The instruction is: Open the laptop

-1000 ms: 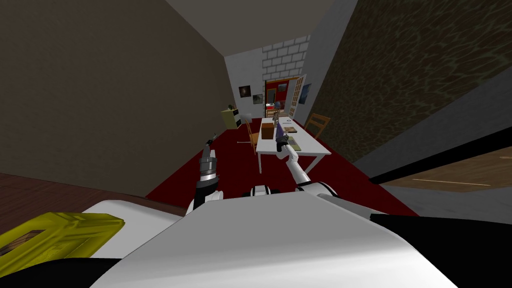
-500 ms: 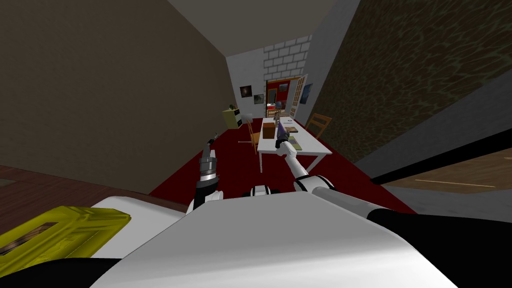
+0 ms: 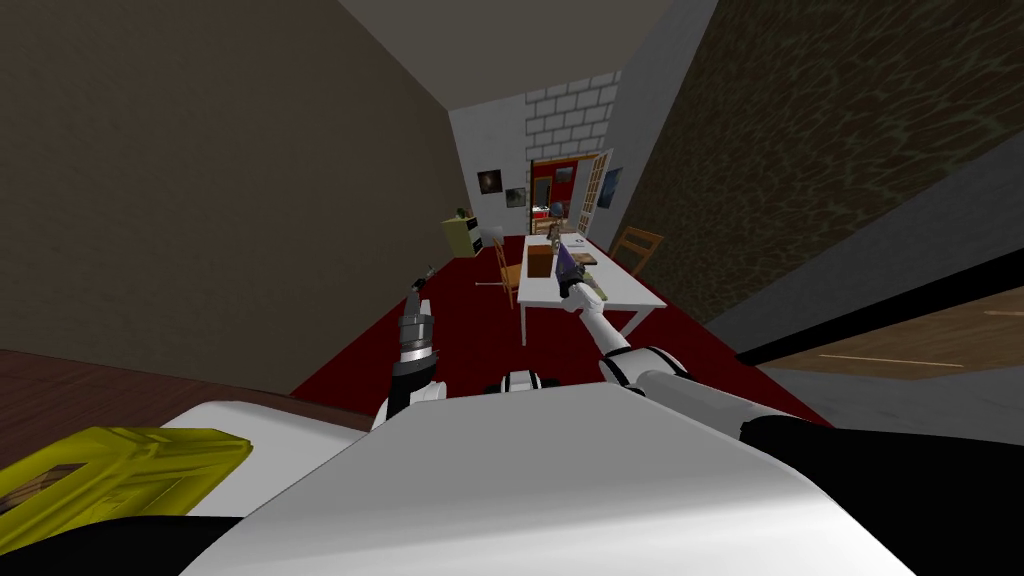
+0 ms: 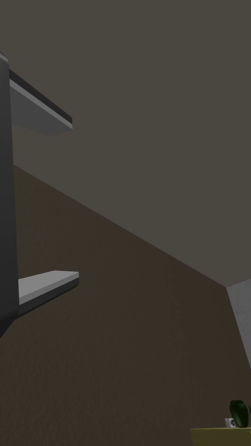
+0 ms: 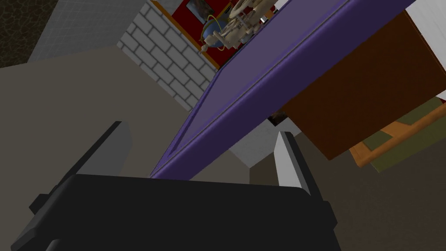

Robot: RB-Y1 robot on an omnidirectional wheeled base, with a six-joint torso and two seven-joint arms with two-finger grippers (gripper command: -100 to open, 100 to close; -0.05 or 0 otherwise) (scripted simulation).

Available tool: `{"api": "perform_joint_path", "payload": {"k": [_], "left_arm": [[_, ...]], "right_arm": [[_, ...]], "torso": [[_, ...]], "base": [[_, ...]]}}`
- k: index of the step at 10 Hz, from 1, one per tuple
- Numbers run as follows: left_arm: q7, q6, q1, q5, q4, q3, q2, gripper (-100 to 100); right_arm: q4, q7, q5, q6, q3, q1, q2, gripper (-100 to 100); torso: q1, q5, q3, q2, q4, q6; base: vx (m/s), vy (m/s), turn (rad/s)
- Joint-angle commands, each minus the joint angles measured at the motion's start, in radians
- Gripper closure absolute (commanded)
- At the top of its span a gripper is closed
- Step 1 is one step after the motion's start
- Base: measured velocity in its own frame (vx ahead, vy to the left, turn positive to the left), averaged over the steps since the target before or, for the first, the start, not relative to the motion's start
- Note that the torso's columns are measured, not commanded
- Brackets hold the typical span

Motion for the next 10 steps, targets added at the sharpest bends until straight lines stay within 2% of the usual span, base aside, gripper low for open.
{"api": "perform_joint_path", "payload": {"k": [1,9,10], "left_arm": [[0.0,0.0,0.0,0.0,0.0,0.0,0.0,0],[0.0,0.0,0.0,0.0,0.0,0.0,0.0,0],[0.0,0.0,0.0,0.0,0.0,0.0,0.0,0]], "right_arm": [[0.01,-0.013,-0.019,-0.023,0.006,0.001,-0.043,-100],[0.01,-0.013,-0.019,-0.023,0.006,0.001,-0.043,-100],[0.01,-0.013,-0.019,-0.023,0.006,0.001,-0.043,100]], "torso": [[0.002,0.001,0.0,0.0,0.0,0.0],[0.006,0.002,-0.001,-0.002,-0.001,0.0],[0.006,0.002,-0.002,-0.002,-0.001,0.0]], "base": [[0.0,0.0,0.0],[0.002,-0.001,0.006],[0.0,0.0,0.0]]}}
